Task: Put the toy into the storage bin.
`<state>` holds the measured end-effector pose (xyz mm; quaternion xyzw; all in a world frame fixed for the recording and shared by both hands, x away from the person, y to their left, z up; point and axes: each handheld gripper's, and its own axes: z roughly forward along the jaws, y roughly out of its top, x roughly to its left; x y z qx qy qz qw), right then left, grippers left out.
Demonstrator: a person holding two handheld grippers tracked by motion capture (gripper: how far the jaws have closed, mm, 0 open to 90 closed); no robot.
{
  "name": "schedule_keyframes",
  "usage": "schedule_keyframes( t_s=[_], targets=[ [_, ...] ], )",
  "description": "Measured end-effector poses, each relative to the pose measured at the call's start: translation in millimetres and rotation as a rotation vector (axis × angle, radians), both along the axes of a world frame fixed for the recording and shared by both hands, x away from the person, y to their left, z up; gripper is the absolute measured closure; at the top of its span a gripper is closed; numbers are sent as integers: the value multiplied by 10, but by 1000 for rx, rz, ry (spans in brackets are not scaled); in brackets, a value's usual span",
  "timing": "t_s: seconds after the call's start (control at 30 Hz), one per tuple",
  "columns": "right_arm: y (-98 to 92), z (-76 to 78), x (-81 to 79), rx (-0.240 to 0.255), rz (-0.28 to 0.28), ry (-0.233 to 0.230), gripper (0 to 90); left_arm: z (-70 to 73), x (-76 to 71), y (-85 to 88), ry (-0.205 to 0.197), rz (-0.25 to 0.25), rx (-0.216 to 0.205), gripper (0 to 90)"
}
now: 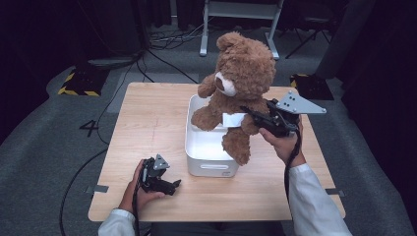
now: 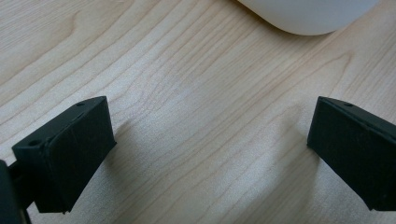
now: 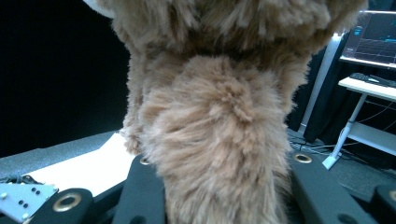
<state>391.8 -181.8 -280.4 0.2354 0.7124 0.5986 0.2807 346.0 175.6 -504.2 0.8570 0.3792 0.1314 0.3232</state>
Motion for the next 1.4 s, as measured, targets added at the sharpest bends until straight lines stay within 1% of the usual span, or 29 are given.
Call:
schedule_keyframes(
  t_s=[0.2,0.4,0.53,0.73,0.9,1.0,1.17,1.33,1.4],
  targets=[
    [106,-35,69,-11,-2,6,645,0,0,-1,0,1,-1,5],
    [189,-110,118,-23,-4,16,644,-1,-1,-1,0,2,-2,5],
    [211,-150,141,-29,-8,22,643,0,0,-1,0,1,-1,5],
    [237,-220,218,-37,-19,35,643,0,0,0,0,1,-1,5],
    [261,-303,278,-45,-31,42,642,0,-1,0,0,1,-1,5],
    [269,-361,308,-39,-40,41,640,0,0,-1,0,1,-1,5],
    [292,-460,359,-65,-40,56,639,0,0,-1,0,1,-3,3],
    [302,-535,381,-71,-35,68,636,0,2,-1,1,-1,-2,3],
    [309,-595,396,-81,-35,79,634,0,2,-1,0,-1,-3,3]
  ],
)
